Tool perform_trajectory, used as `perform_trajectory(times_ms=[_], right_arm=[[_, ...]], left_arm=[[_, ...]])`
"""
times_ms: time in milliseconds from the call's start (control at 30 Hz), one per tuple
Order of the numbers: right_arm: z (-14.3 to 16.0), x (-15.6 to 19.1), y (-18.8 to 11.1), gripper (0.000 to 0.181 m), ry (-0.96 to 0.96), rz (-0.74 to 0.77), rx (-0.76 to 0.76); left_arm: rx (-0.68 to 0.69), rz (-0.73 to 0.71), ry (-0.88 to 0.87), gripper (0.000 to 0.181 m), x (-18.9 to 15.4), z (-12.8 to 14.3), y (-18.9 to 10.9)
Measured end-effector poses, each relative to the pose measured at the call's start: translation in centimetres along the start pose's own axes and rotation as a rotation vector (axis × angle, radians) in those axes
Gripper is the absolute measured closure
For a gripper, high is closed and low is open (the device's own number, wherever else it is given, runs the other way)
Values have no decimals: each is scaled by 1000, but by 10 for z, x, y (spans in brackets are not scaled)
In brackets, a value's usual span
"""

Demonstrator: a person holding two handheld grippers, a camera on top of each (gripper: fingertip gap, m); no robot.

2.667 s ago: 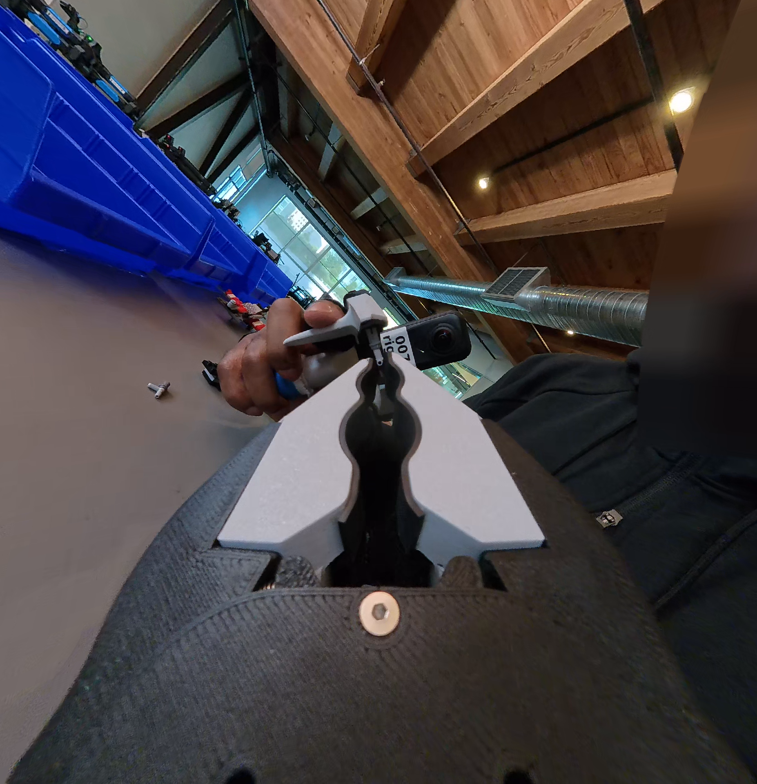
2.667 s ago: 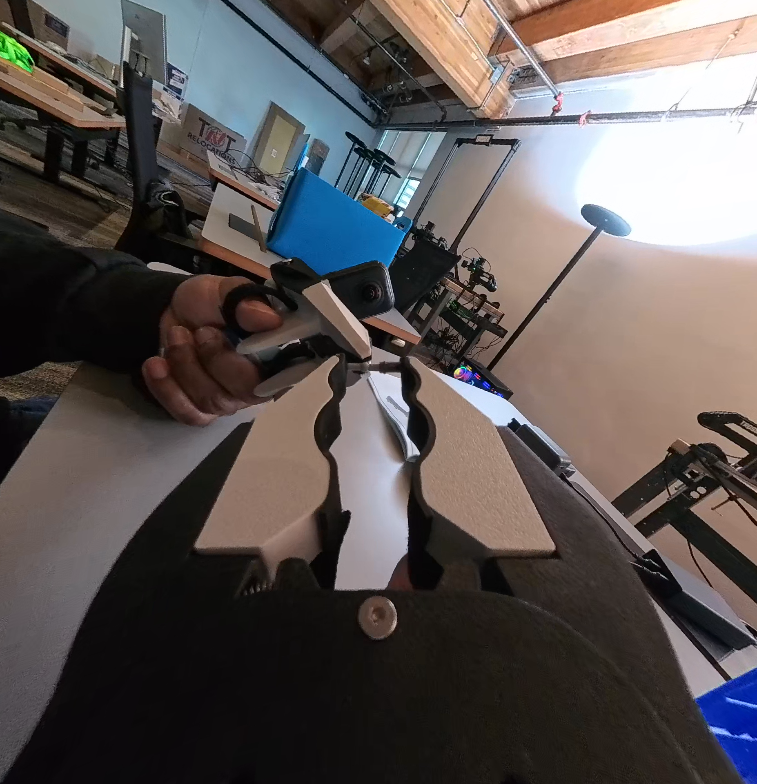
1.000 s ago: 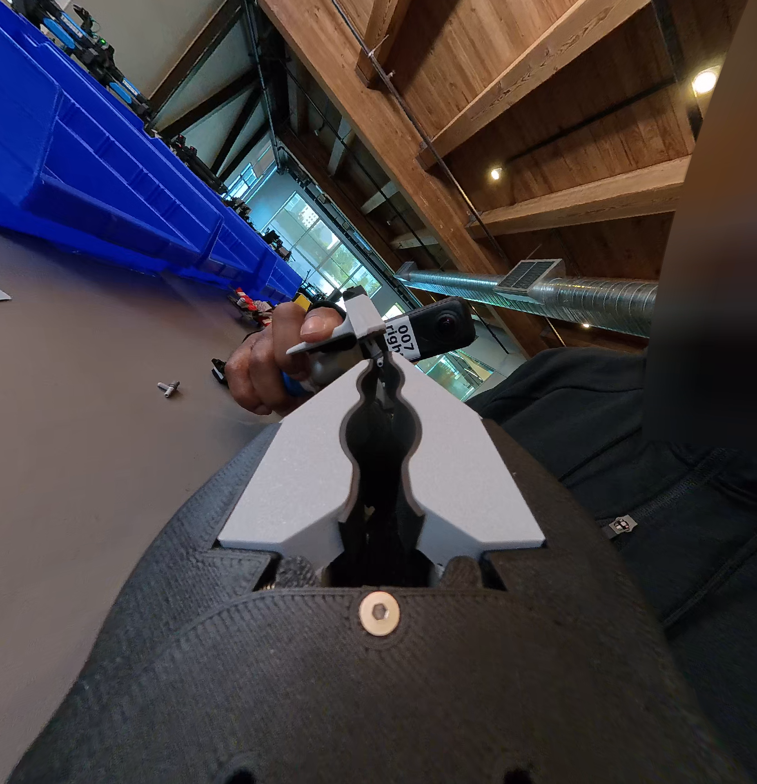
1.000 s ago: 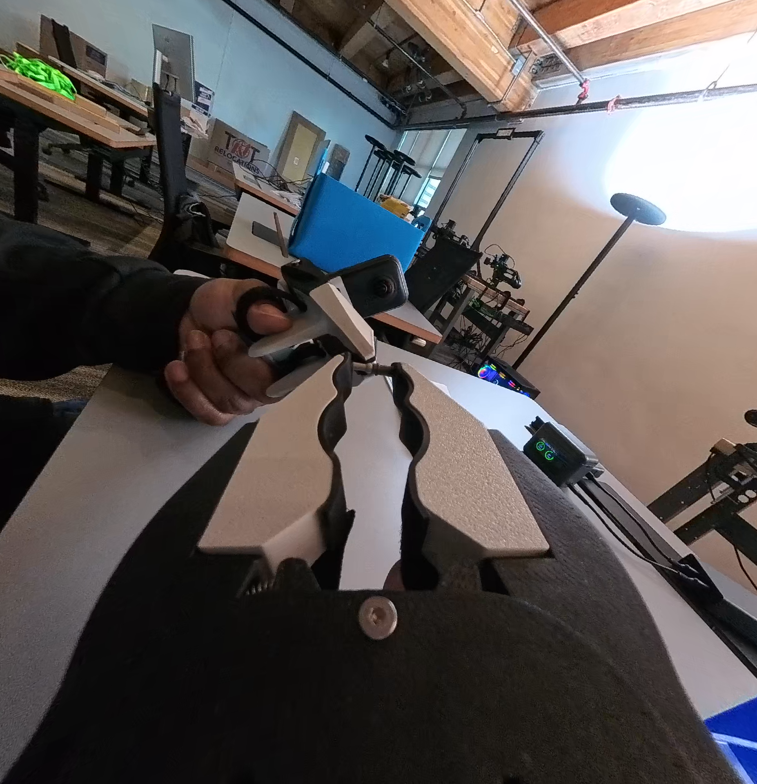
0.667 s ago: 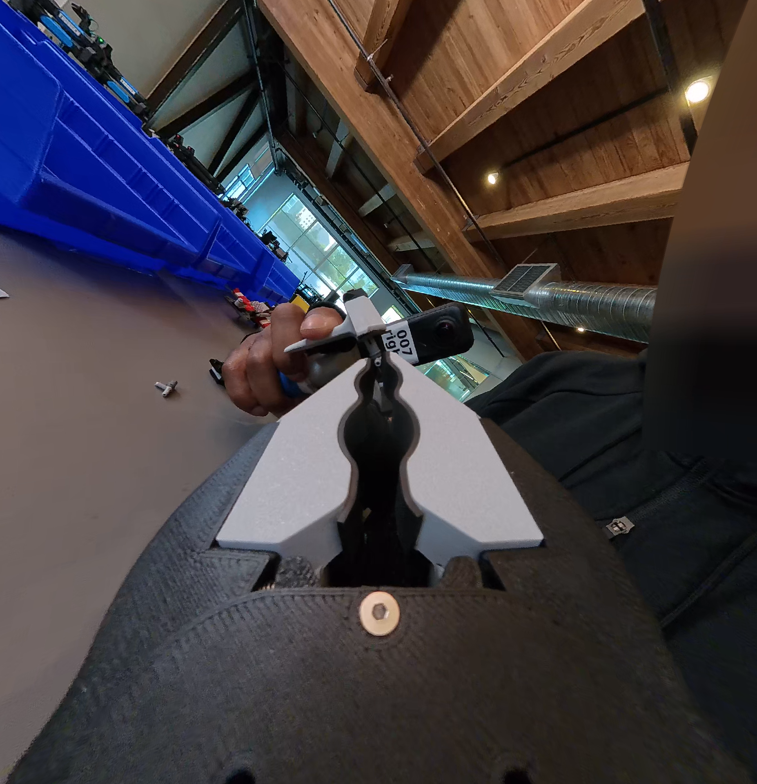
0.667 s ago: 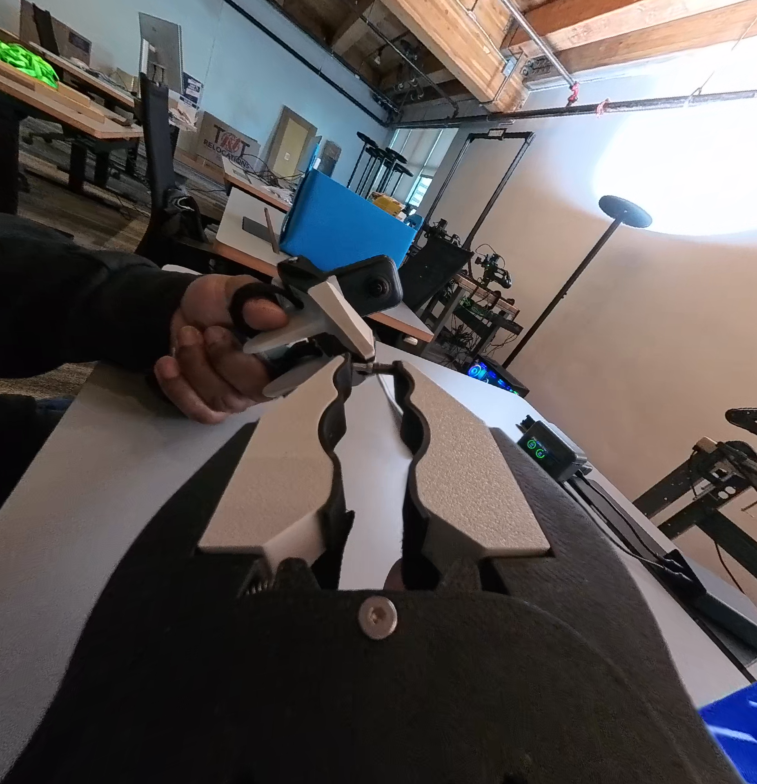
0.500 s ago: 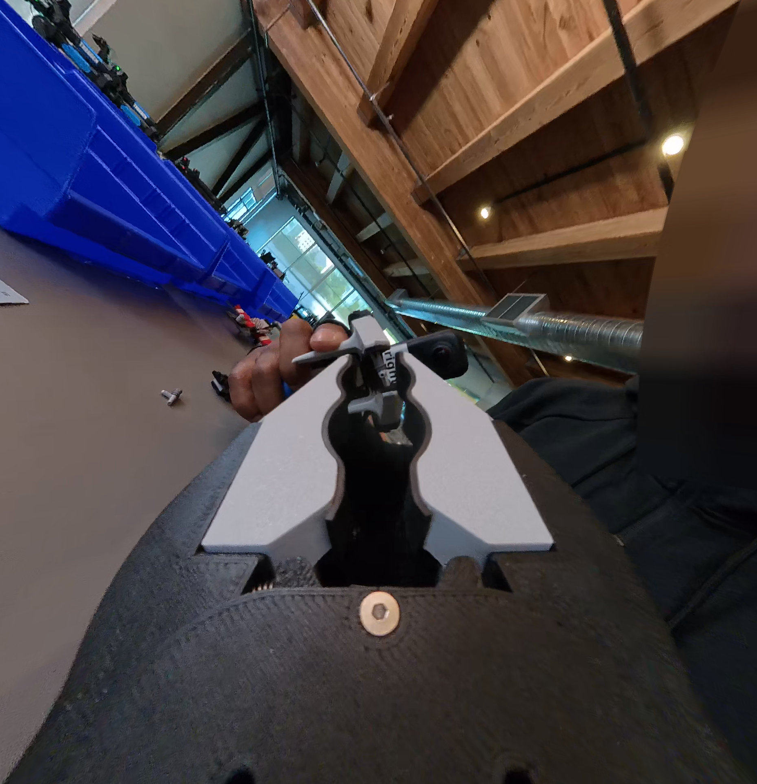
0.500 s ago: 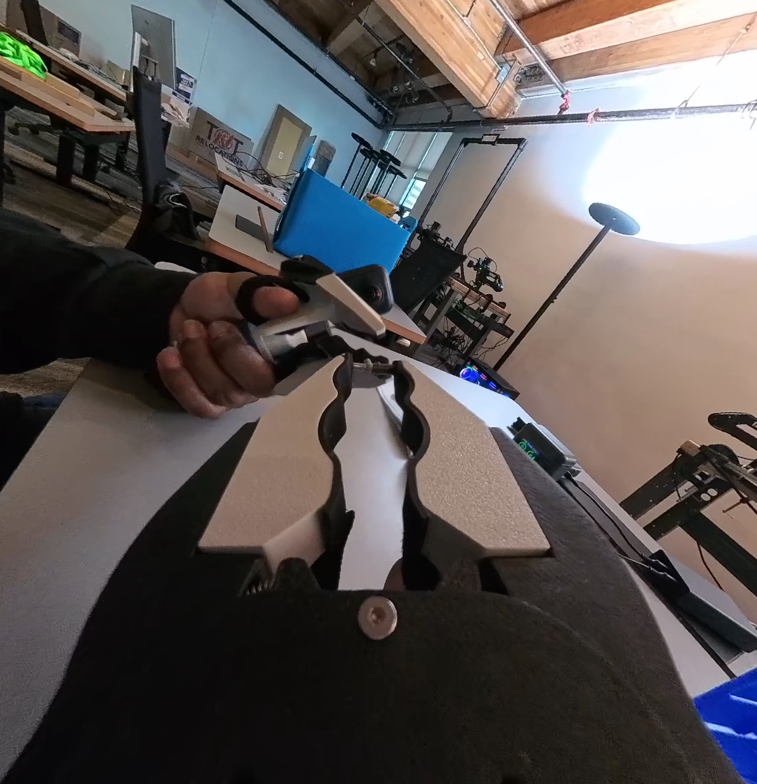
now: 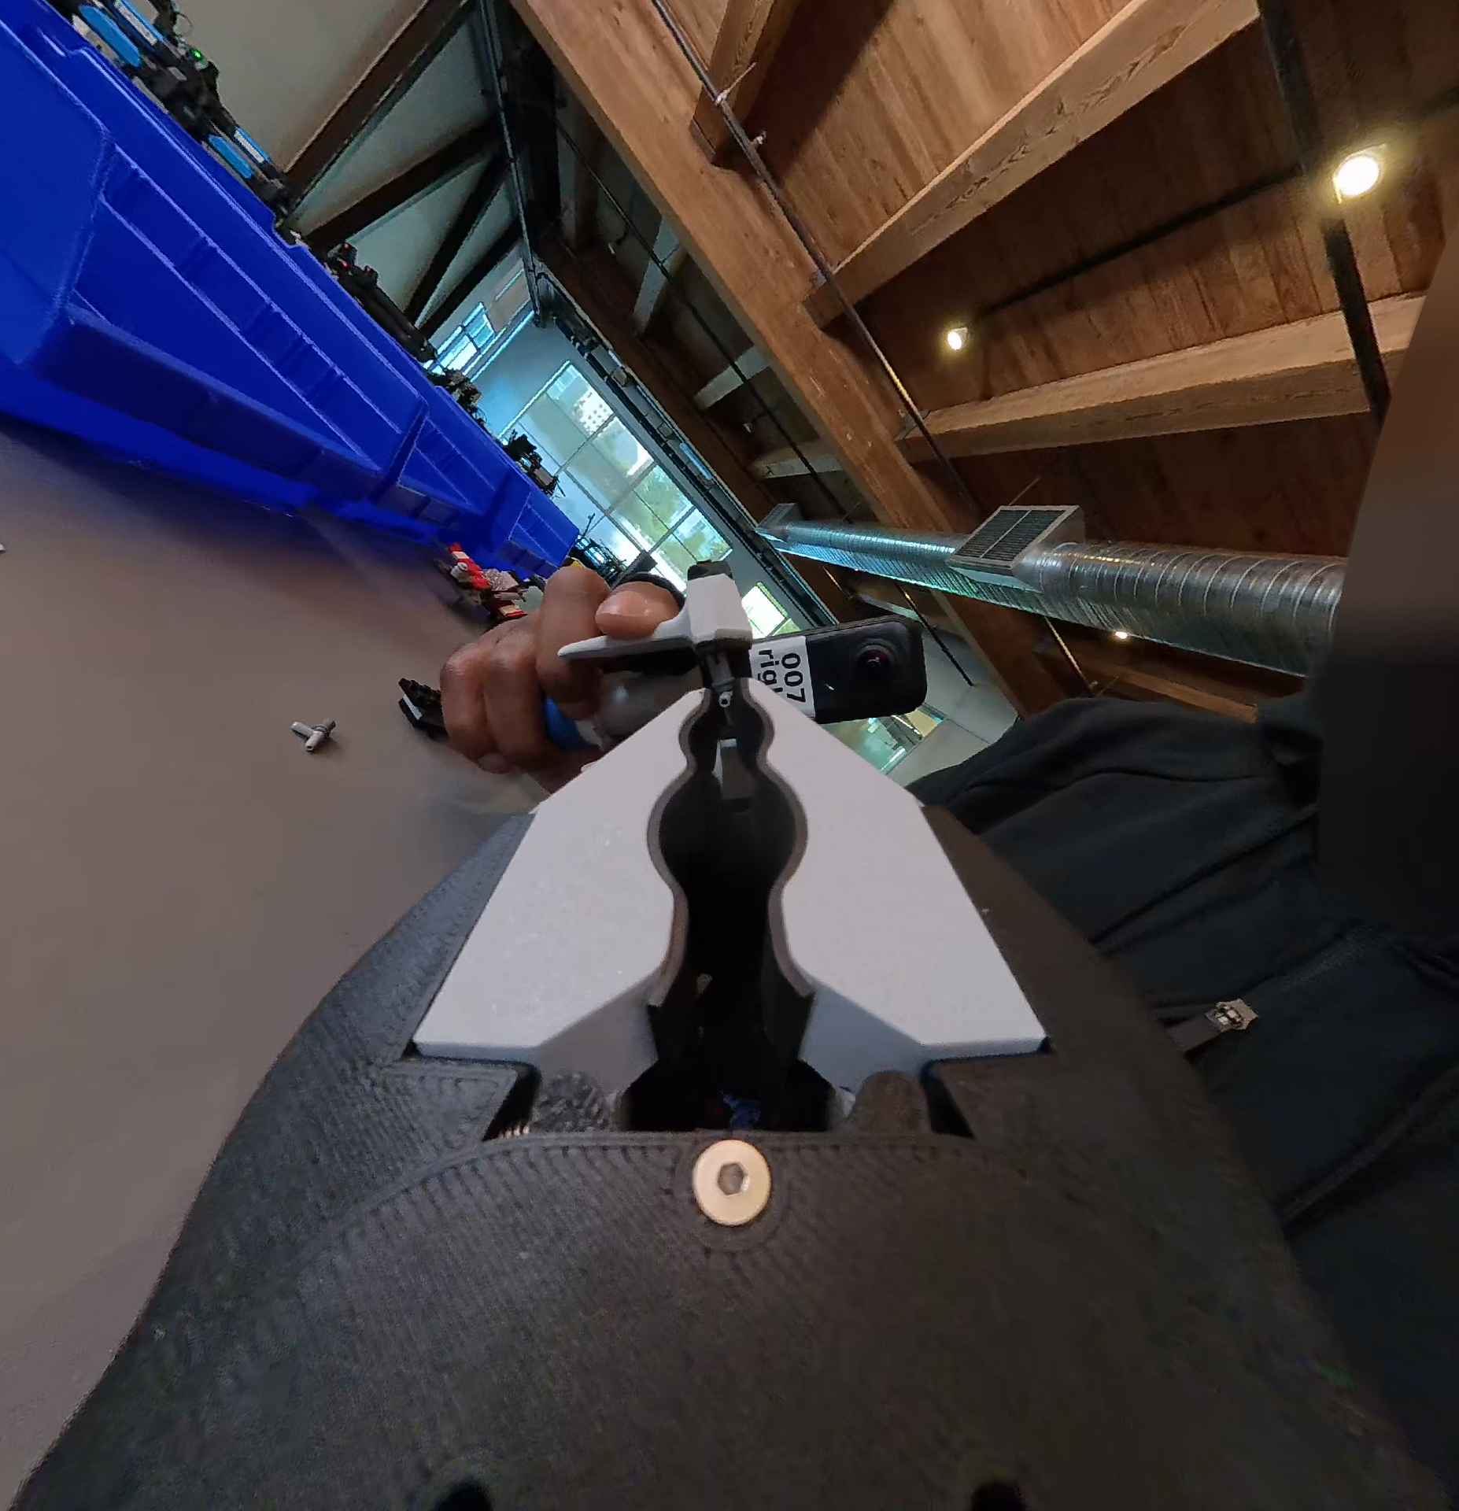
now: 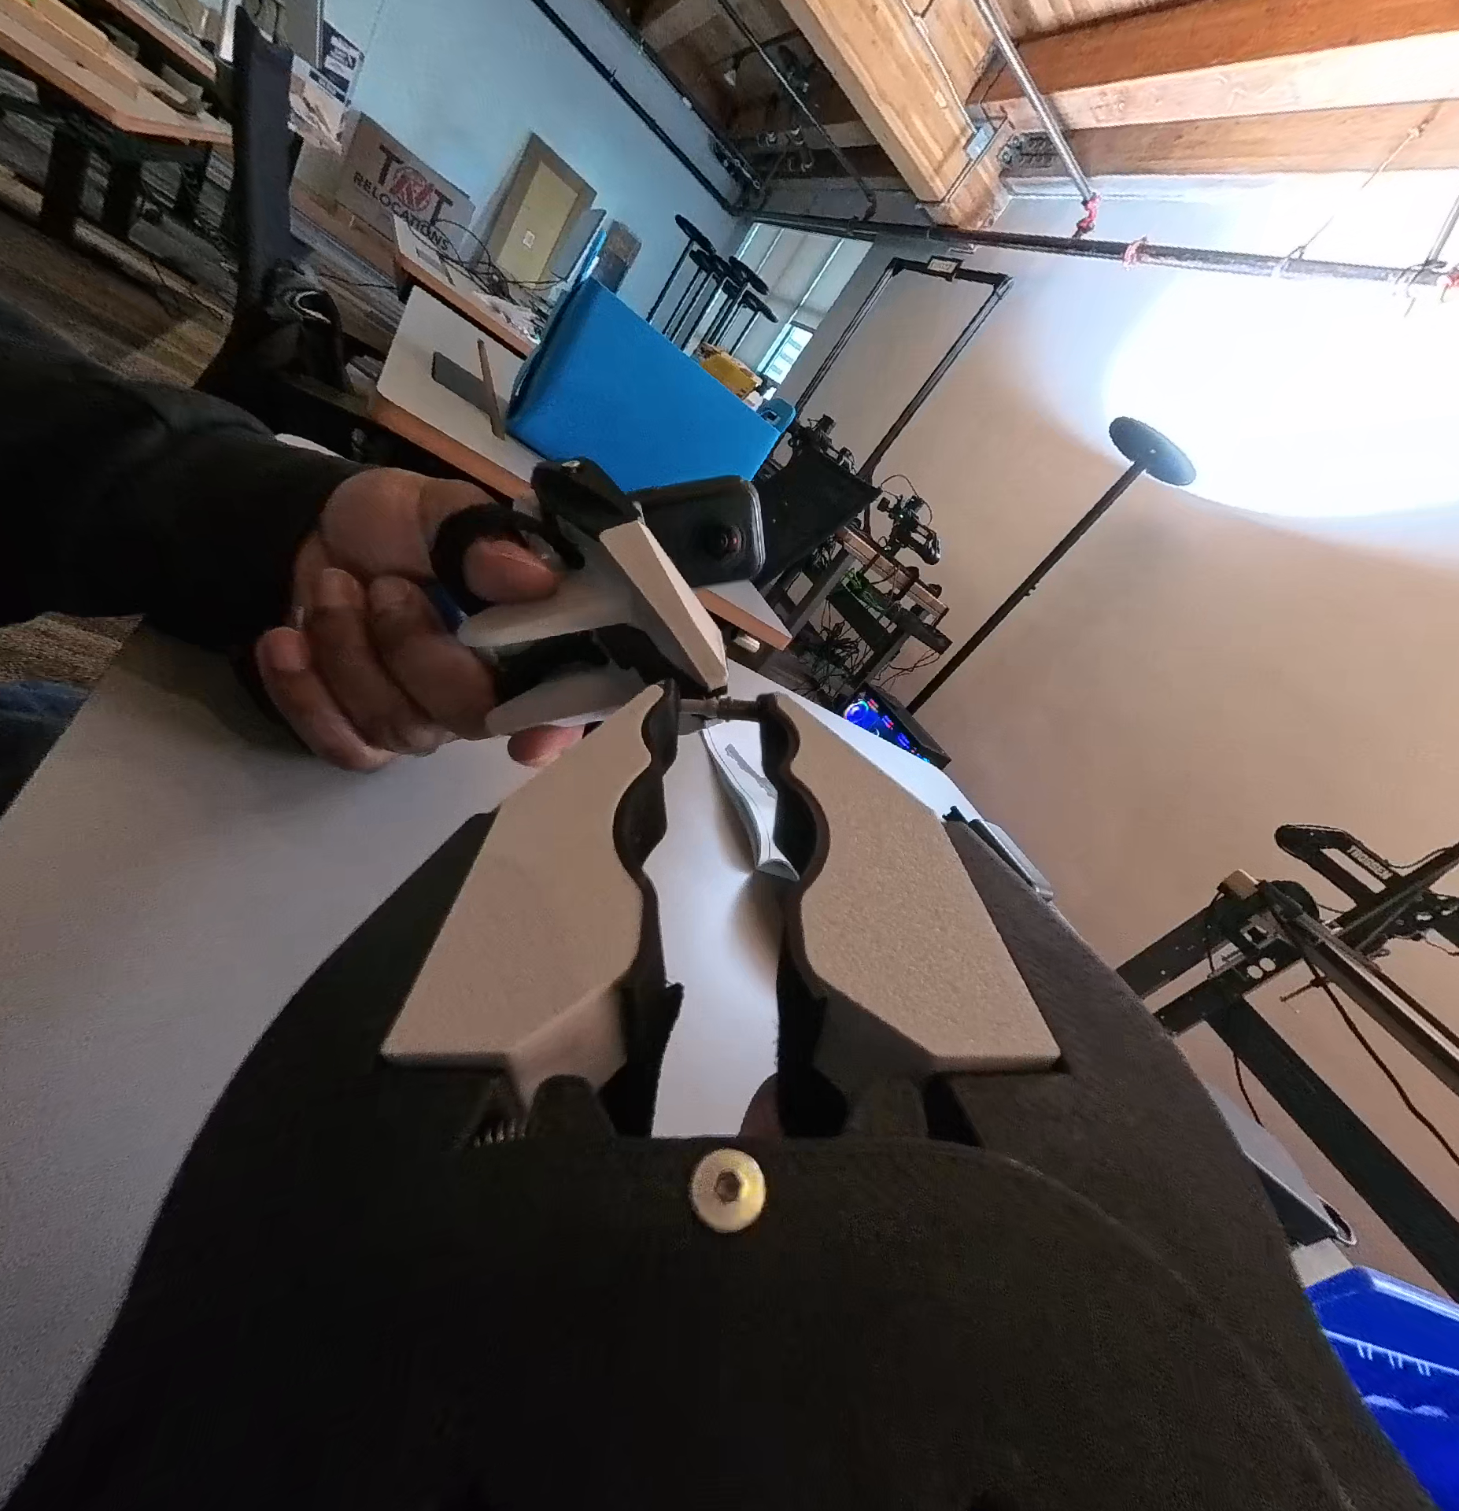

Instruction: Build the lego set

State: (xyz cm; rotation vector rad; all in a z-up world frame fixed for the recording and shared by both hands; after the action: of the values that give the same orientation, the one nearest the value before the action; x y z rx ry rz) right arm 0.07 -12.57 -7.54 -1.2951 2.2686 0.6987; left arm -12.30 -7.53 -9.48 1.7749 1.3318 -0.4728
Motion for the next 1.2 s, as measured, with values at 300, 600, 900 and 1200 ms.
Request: perform_trajectory(times_ms=[300,600,900,1200], right_arm=[[-10,-6,-13,141,204,80,13],[-41,4,-71,144,475,219,35],[-32,-31,-208,142,425,492,423],[3,-20,-230,127,562,300,624]], left_arm=[[-26,-24,148,178,-5,6,12],[-38,-19,411,178,-14,22,32],[-57,-3,442,178,-14,29,43],[-3,-66,380,178,-3,37,61]])
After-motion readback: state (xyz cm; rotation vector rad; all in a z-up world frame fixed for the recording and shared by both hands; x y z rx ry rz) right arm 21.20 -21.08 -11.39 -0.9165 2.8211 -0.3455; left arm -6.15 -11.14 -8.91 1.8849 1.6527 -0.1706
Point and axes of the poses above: each gripper's, where its closed fingertips meet, y out along the fingers, z out of its underside, x = y × z across the jaws, the point moved 8 cm from there along -y, back along the fingers, and after that the axes turned 10 degrees about -x, right-handed, at the moved point
